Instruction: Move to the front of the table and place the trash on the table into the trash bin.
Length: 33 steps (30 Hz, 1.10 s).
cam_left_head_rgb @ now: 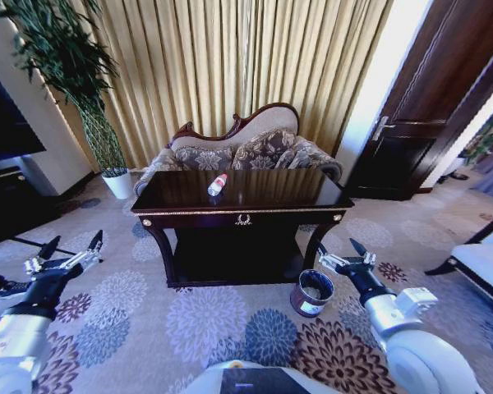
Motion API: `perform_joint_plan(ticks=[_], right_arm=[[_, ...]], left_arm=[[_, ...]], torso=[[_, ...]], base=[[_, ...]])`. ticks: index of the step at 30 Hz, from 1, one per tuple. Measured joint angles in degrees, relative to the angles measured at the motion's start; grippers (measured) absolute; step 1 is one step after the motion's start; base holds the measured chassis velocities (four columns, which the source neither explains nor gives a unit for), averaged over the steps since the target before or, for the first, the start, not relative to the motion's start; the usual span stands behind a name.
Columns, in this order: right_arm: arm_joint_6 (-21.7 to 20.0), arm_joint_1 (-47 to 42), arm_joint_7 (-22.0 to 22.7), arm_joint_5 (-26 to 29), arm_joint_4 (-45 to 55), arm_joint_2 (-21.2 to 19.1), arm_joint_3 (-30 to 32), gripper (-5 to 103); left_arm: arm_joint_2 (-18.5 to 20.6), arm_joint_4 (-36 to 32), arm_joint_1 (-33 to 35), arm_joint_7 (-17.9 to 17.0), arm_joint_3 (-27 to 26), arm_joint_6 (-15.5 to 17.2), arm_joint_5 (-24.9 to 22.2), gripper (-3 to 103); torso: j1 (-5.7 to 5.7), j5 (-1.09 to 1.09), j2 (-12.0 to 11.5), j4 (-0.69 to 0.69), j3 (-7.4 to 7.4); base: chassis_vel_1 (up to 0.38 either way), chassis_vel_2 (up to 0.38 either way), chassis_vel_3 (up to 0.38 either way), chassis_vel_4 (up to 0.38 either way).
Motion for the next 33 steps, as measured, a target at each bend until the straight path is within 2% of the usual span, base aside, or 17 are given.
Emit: perform_joint_plan(ticks=[19,33], right_arm=[[-0.23,0.99,0.15,-0.06,-0.01,0.01,0.27,100],[-0.10,1.02,0.06,-0.02,-0.01,0.02,0.21,100]], left_arm=[[0.31,-0.16,-0.23,0.01,-0.26,0.01,0.15,100],[0.41,-0.16,-0.48,0.03,-0.22,-0.10,0.16,100]], torso=[[0.02,0.00,-0.02,0.00,0.01],[0.03,-0.03,-0.03,0.00,0.02]], base=[[-0.012,0.009,0.008,-0.006],[-0.206,0.208,0.189,-0.194]])
